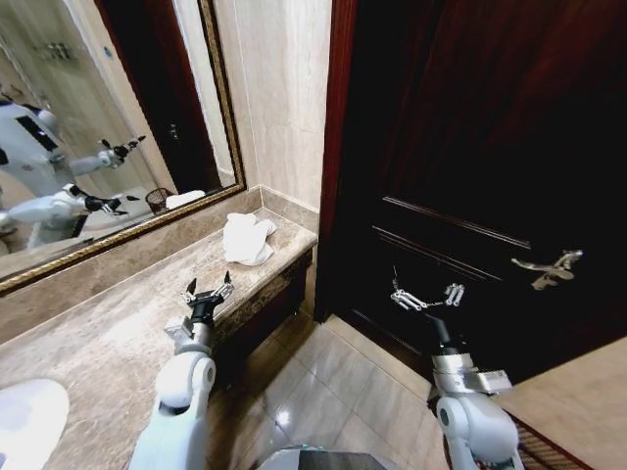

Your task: Discard the used towel into the hamper.

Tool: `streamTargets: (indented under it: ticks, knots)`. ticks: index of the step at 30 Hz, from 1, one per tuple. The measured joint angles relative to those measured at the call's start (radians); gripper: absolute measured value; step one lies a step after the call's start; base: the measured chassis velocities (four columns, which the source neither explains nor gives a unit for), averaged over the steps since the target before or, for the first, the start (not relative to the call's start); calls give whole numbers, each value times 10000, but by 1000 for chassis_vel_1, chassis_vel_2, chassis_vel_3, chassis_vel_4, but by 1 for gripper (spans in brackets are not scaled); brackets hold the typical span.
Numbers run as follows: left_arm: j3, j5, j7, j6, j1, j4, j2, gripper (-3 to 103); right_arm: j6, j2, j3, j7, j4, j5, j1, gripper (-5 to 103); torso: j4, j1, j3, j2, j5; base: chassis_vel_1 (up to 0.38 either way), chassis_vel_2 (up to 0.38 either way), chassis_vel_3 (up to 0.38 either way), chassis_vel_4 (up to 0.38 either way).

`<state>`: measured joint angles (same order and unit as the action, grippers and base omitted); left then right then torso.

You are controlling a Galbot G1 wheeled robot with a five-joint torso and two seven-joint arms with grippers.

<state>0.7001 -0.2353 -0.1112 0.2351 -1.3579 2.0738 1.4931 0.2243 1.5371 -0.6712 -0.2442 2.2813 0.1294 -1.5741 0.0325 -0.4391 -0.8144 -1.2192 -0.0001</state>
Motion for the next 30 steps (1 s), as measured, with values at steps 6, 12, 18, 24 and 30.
streamTargets:
  ticks: [6, 12, 18, 24, 30]
  knots:
    - [-275, -40, 13, -77, 550, -605, -607, 99, -23, -22, 7, 16, -131, -62, -22, 100, 1, 0, 0, 0, 0, 0, 0, 0, 0]
    - [-536, -139, 14, -55, 1052, -1036, -775, 99, -31, 5, 3, 16, -179, -162, -65, 100, 1, 0, 0, 0, 0, 0, 0, 0, 0]
    - [-756, -226, -24, -11, 1873, -1795, -569, 99, -31, 46, 45, -17, -275, -320, -115, 100, 1, 1, 0, 0, 0, 0, 0, 0, 0]
    - [-1130, -93, -166, 42, 3040, -2814, -251, 99, -30, 98, 122, -44, -417, -465, -139, 100, -1, 1, 0, 0, 1, 0, 0, 0, 0]
    - [-1328, -3, -364, 40, 3718, -3490, -296, 98, -69, 69, 87, -62, -497, -468, -116, 100, 0, 0, 0, 1, 1, 0, 0, 0, 0]
